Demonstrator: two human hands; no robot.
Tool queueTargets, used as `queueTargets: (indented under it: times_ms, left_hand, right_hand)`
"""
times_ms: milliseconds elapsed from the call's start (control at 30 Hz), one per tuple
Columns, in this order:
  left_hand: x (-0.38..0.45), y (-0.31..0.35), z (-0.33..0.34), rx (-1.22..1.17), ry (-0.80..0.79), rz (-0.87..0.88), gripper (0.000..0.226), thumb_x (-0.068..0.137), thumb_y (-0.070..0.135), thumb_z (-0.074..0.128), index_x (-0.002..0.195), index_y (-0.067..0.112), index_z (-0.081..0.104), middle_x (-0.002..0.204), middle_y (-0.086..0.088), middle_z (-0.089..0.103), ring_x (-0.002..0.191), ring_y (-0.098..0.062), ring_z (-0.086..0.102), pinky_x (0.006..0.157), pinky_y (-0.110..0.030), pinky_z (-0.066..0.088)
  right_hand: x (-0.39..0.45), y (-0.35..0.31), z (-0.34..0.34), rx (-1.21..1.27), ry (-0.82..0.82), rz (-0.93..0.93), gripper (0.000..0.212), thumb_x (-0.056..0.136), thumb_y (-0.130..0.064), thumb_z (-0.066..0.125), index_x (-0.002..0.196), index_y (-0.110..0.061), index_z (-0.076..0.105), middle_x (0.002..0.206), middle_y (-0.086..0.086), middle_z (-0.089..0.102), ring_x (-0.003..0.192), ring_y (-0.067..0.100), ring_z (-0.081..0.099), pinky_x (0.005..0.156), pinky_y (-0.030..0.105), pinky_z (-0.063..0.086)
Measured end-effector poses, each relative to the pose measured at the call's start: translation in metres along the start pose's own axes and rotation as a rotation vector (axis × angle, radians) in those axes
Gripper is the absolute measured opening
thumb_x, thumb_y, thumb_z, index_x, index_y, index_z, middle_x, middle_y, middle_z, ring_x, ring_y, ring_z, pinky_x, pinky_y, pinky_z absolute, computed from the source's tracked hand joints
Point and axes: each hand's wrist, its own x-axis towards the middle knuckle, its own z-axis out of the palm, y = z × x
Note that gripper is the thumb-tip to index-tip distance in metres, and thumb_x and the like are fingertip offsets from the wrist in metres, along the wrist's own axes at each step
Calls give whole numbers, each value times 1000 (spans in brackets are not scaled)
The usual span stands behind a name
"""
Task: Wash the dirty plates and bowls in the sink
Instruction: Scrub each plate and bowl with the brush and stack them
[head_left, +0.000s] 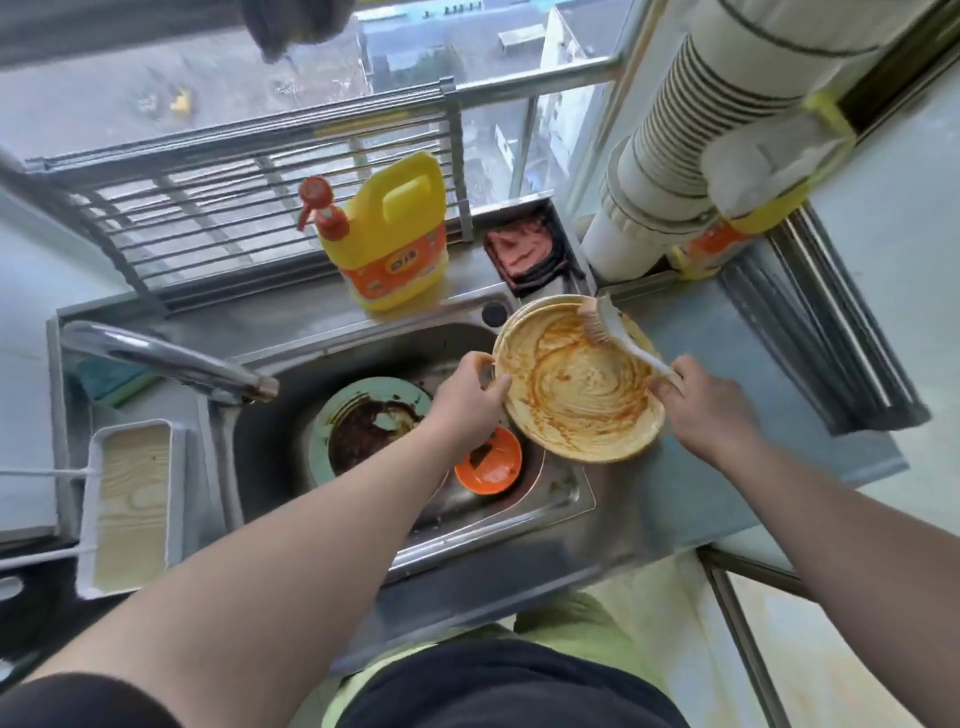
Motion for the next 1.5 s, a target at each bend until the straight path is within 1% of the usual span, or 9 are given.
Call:
queueTargets:
  times_ms: [100,200,367,567,800,900,1000,1200,1500]
  left_hand:
    - [3,-27,-13,8,28,-26,15,107,43,53,120,37,57,106,7,67,92,-16,67,84,-43,62]
    - [-1,-77,-39,56,90,-187,20,108,38,53,124,30,63,109,2,69,86,-15,65,74,-31,58]
    - [-18,-173,-85,141,234,-513,40,102,25,56,142,22,61,136,-10,64,109,-27,61,92,-34,50]
    - [-16,-218,-98,-77,254,-597,52,100,15,60,152,17,50,138,-10,64,109,-21,56,95,-34,48]
    - [-1,-234,-100,-74,313,-637,44,97,19,61,141,17,58,125,-10,68,112,-32,65,91,-36,55]
    - [4,-241,-102,-352,259,-698,40,92,22,64,131,12,62,109,-11,71,96,-29,70,86,-40,61]
    - [3,-231,-104,-549,200,-686,24,108,28,55,129,17,54,113,-10,71,92,-25,71,66,-33,57]
    - [-4,-204,-112,-795,244,-557,19,112,31,44,122,28,60,109,-8,78,97,-32,77,82,-49,64]
    - [-46,-175,-142,-513,153,-373,44,102,9,46,136,36,57,121,-6,70,112,-29,64,87,-44,55]
  right_hand:
    - [-12,-19,-5,-28,44,-60,44,101,-68,35,92,-26,42,72,5,51,72,35,47,60,41,34]
    - [-37,-69,1,133,43,-270,39,104,-60,47,86,-25,44,66,-5,49,59,19,47,51,33,29]
    - [-71,-150,73,277,-283,-426,36,107,-46,52,80,-24,43,75,-1,56,72,21,54,61,38,34]
    - [-37,-176,174,68,-477,-350,30,110,-42,46,84,-28,40,92,-1,41,80,20,44,76,32,34]
    - [-9,-202,221,154,-474,-226,21,110,-40,48,100,-23,55,92,-2,59,76,11,53,63,33,38]
    - [-12,-203,223,178,-445,-163,23,110,-41,48,102,-22,57,92,-1,60,76,11,54,56,28,36]
    - [-15,-204,218,147,-452,-160,25,109,-43,49,105,-20,58,94,-1,60,79,13,57,56,29,39]
    - [-31,-209,187,113,-489,-194,27,111,-45,42,108,-22,58,98,2,64,83,18,62,62,34,48]
    - [-56,-170,146,113,-413,-166,37,107,-55,40,97,-25,59,95,3,67,88,27,61,79,43,51]
